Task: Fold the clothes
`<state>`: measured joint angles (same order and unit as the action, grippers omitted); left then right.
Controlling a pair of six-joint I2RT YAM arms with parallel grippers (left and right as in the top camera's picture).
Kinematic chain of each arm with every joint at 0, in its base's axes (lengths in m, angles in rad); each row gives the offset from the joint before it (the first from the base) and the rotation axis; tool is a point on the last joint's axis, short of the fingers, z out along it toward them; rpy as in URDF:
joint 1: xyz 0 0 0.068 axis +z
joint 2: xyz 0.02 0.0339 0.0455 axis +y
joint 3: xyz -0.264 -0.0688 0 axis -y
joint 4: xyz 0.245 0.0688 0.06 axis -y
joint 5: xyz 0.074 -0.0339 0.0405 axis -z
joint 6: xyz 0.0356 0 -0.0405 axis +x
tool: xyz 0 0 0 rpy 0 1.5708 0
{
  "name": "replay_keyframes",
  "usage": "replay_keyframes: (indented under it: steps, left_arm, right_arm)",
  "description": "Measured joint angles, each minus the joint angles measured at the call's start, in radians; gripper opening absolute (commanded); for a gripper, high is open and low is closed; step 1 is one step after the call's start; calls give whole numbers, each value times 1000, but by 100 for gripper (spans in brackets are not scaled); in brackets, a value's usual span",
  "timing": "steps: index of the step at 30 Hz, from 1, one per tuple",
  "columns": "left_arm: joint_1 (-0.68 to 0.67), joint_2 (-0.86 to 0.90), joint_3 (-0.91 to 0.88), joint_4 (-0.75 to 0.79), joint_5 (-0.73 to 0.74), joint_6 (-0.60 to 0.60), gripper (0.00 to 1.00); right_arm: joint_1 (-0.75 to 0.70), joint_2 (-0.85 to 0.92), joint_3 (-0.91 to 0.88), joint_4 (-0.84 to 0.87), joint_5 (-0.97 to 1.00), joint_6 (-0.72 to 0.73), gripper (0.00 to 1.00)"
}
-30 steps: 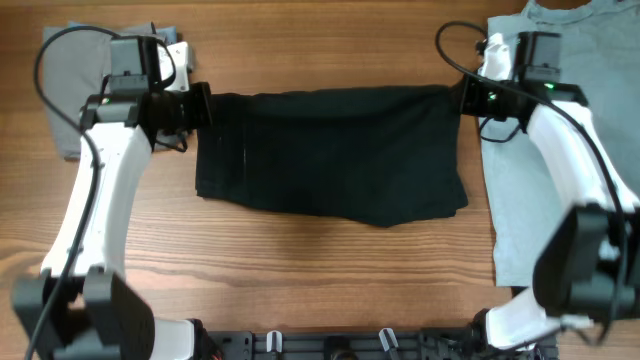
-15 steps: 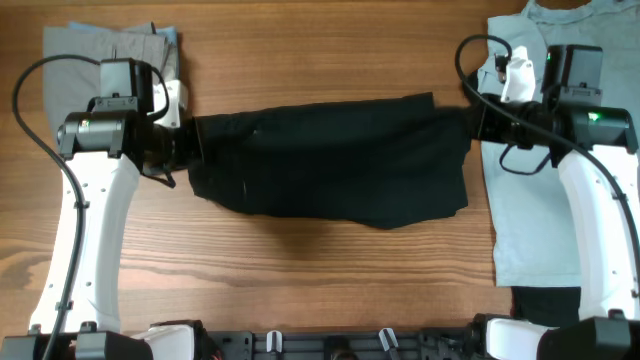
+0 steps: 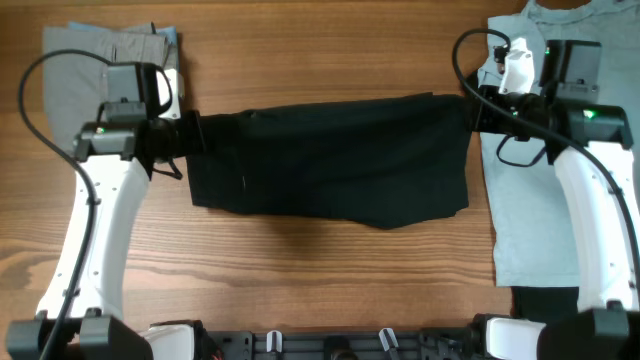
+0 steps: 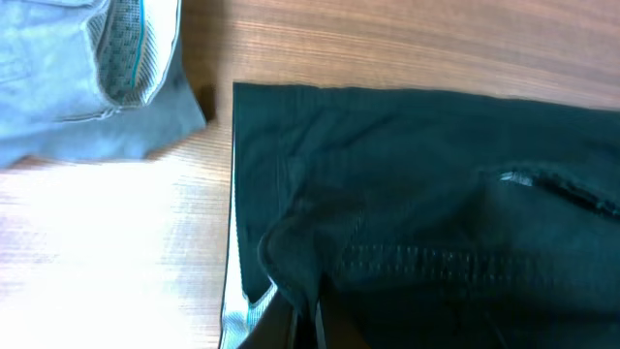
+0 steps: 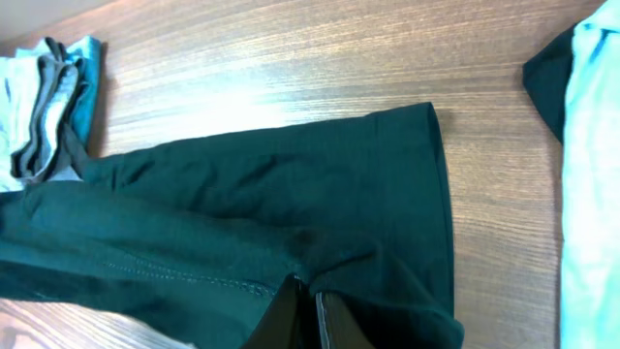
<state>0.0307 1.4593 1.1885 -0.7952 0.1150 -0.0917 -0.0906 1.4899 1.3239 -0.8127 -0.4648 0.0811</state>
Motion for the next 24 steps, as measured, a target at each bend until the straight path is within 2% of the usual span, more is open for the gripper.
replay_keyframes:
  steps: [6, 18, 24]
  left_arm:
    - [0, 51, -114, 154, -34, -8, 9]
    - [0, 202, -120, 323, -85, -15, 12]
    - [2, 286, -122, 416, -110, -19, 18]
  right_arm:
    - [10, 108, 0, 66, 1, 0, 4]
    - [18, 167, 0, 164, 1, 0, 6]
    - [18, 217, 0, 217, 5, 24, 5]
